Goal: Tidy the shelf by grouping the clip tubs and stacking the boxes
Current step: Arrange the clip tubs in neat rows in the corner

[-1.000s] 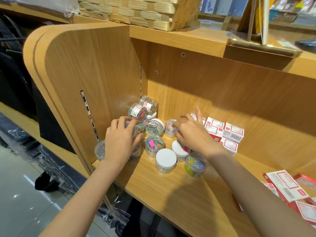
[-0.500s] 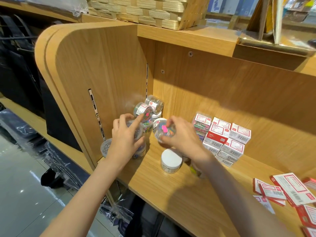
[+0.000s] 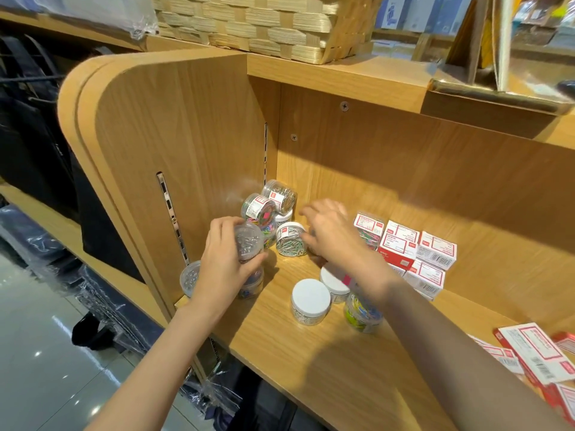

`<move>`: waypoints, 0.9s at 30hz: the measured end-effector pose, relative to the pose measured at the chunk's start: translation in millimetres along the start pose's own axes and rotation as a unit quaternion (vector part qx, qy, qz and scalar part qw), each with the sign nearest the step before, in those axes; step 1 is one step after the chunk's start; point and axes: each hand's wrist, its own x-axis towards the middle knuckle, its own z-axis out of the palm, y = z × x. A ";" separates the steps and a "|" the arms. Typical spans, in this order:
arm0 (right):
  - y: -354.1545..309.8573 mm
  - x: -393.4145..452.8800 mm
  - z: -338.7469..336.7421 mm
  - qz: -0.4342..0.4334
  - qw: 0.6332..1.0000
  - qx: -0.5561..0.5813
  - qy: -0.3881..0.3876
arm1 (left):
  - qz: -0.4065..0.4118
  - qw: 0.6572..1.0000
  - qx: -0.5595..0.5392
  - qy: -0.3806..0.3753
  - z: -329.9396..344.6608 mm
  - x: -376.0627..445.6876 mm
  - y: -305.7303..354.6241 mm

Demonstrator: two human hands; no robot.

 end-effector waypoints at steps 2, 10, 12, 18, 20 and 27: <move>-11.5 6.4 9.2 -0.020 0.999 0.007 -0.051 | 0.012 1.000 0.007 -0.009 0.5 0.3 -3.6; -13.6 -10.8 27.9 -0.080 0.993 0.090 -0.011 | 0.017 1.000 0.020 -0.004 -4.0 -5.4 -12.5; -11.6 -17.8 27.1 -0.081 0.984 0.152 -0.047 | 0.017 1.000 0.020 -0.006 -3.7 -6.5 -12.7; -2.1 -36.6 -5.1 -0.028 0.972 0.205 -0.114 | 0.018 0.999 0.026 -0.001 -1.3 -9.8 -12.7; 6.9 -49.1 -18.1 0.001 0.978 0.164 -0.132 | 0.022 0.999 0.025 -0.002 -1.6 -10.2 -14.4; 16.0 -69.6 -10.4 0.037 0.965 0.119 -0.233 | 0.012 1.000 0.026 -0.013 -1.3 -9.5 -12.7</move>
